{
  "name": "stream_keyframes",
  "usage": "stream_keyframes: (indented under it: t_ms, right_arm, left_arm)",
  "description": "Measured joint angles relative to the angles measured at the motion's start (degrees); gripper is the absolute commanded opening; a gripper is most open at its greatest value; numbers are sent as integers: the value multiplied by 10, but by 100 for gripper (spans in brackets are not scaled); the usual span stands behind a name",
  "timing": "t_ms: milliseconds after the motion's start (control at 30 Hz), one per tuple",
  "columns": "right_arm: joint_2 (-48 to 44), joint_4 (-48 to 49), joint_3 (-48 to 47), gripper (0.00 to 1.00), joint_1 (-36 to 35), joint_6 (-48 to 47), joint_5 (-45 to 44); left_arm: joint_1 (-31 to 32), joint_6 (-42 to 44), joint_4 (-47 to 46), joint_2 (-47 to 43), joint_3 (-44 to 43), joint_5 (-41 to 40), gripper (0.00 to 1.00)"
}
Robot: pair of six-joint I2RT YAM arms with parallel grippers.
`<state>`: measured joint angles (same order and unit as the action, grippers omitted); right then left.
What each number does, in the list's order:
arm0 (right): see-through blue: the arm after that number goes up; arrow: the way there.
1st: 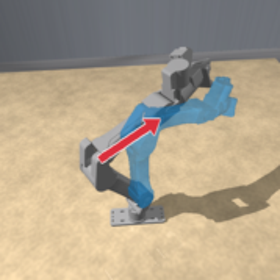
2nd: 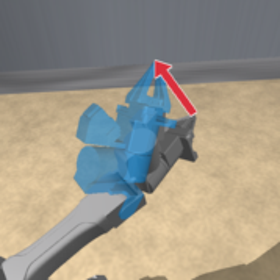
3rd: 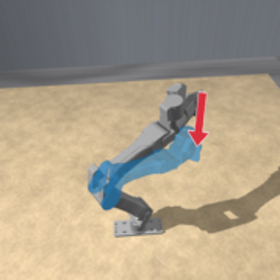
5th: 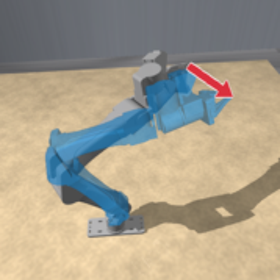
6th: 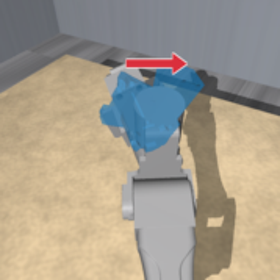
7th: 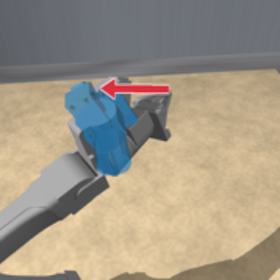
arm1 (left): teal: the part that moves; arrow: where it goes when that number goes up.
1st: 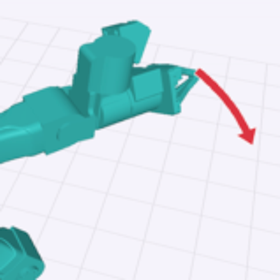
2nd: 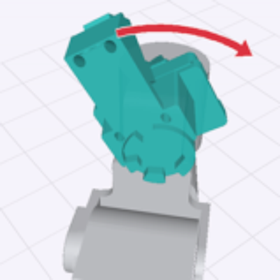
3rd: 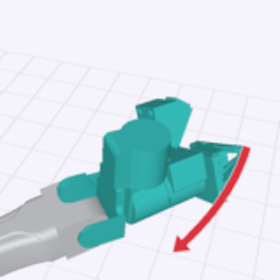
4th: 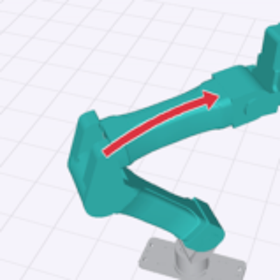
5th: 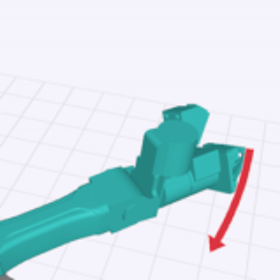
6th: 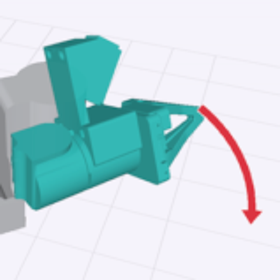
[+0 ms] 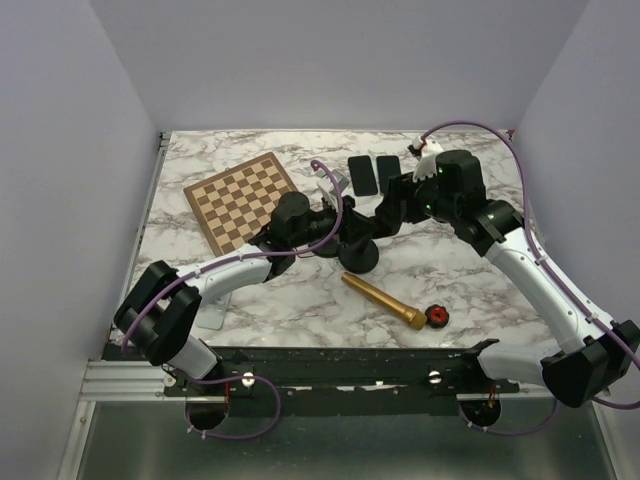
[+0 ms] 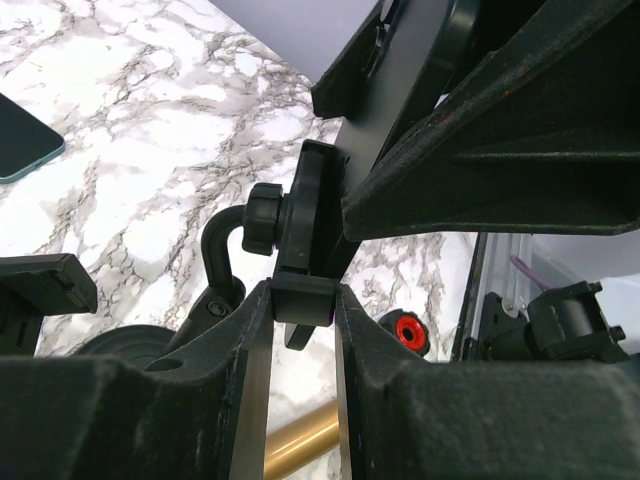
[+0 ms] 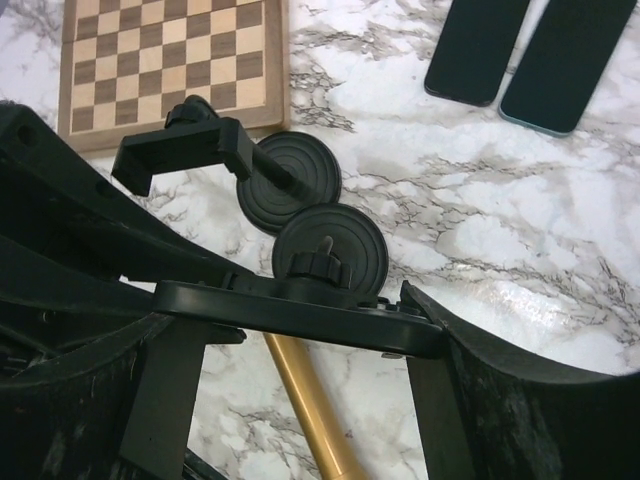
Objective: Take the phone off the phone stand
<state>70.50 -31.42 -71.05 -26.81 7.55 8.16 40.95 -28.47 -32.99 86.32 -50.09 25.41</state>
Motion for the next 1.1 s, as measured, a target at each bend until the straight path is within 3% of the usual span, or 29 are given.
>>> stream_keyframes:
  t_ms: [133, 233, 333, 1100]
  right_arm:
    - [-7, 1, 6, 79, -2, 40, -30]
    - [-12, 0, 9, 93, -4, 63, -45]
    - [-12, 0, 9, 100, -7, 79, -71]
    - [40, 6, -10, 96, -114, 135, -262]
  left_arm:
    - [0, -22, -16, 6, 1, -8, 0]
    - [2, -36, -25, 8, 3, -12, 0]
    - [4, -51, -31, 8, 7, -23, 0]
    - [8, -66, -18, 8, 2, -48, 0]
